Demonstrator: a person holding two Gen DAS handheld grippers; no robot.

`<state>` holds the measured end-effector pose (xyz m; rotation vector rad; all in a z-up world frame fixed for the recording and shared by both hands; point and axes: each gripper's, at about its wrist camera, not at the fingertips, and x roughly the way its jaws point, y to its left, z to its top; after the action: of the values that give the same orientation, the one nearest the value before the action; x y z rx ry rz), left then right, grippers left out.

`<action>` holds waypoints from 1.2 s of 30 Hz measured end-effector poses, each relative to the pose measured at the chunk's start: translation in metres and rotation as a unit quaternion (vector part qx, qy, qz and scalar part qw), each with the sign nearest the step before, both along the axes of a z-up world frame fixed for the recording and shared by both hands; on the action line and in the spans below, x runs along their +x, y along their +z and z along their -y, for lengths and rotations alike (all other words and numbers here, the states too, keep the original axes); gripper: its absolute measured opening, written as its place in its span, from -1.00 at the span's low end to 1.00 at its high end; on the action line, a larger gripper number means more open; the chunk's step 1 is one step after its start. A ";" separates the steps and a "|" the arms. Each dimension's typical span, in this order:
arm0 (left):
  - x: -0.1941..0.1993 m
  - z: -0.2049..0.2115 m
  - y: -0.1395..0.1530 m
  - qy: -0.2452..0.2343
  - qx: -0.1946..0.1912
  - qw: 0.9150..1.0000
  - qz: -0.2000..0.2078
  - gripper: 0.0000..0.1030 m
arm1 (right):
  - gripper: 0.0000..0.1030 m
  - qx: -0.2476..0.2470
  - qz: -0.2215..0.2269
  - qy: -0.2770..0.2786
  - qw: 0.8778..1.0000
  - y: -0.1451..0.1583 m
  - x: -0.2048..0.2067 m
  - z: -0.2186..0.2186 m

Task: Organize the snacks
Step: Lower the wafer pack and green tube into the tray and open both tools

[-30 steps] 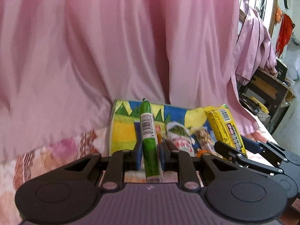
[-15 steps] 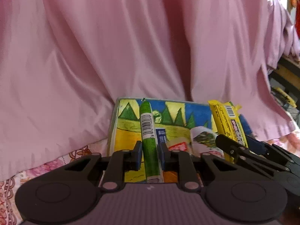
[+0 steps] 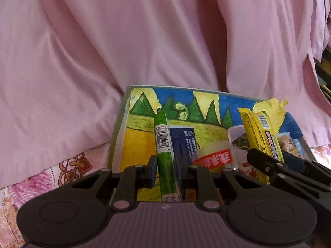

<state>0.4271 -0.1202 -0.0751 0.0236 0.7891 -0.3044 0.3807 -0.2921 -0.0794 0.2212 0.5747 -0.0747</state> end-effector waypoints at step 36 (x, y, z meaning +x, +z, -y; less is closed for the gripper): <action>-0.038 -0.027 0.048 0.041 -0.048 0.998 0.031 0.38 | 0.49 -0.015 0.015 -0.015 1.000 0.033 -0.033 -0.001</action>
<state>0.3892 -0.0935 -0.0268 -0.0891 0.7112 -0.2618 0.3478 -0.2913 -0.0463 0.2018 0.5405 -0.1096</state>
